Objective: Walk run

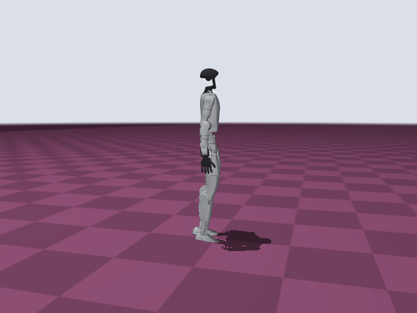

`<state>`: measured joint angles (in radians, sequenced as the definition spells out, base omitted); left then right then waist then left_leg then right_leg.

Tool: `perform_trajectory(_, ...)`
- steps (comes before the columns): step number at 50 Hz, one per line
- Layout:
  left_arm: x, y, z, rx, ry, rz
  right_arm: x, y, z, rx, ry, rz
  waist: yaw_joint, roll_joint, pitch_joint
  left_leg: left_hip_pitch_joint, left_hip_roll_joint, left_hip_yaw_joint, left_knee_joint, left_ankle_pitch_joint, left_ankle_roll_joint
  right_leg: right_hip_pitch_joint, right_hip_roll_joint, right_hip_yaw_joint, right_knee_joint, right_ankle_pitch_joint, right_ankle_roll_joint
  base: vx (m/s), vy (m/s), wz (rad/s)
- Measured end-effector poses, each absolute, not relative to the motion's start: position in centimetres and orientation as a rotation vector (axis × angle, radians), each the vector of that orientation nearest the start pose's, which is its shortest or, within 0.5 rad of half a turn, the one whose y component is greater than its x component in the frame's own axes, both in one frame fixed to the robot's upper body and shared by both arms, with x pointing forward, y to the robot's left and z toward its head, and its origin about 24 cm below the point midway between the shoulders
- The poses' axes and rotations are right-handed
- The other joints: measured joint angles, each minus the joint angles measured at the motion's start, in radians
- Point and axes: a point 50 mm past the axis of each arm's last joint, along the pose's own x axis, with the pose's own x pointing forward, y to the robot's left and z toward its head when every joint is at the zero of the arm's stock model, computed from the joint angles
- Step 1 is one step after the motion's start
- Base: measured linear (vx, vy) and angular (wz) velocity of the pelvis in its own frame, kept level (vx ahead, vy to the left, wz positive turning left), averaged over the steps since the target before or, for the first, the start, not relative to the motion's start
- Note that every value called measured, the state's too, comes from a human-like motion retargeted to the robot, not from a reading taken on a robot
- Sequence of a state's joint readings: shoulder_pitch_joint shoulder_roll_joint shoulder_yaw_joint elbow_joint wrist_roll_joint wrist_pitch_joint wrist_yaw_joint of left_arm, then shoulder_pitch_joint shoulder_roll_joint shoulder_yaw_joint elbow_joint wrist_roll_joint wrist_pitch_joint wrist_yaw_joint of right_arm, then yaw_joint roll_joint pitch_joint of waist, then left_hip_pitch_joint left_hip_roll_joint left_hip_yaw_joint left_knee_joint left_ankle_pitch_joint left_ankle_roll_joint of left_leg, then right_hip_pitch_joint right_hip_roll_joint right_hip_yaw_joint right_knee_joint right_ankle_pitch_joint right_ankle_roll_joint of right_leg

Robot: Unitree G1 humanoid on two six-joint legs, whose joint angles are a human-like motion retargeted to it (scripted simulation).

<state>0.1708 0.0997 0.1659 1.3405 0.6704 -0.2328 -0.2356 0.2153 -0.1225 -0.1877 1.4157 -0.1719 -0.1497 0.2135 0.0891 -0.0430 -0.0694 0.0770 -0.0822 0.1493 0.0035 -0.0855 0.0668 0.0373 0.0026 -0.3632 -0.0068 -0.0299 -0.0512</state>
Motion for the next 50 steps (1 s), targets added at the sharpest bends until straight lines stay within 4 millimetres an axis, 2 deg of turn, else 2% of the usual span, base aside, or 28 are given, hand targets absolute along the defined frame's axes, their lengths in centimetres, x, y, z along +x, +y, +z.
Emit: perform_trajectory(50,1.33,17.98,-17.66,0.324,1.312,-0.526,-2.58,-19.76,-17.60,0.062,1.466,0.044,0.006,-0.005,0.020,-0.018,0.009,0.010,0.011,-0.015,-0.006,-0.018,-0.005,0.008,0.006,0.006,0.005,0.00,0.00,0.00)
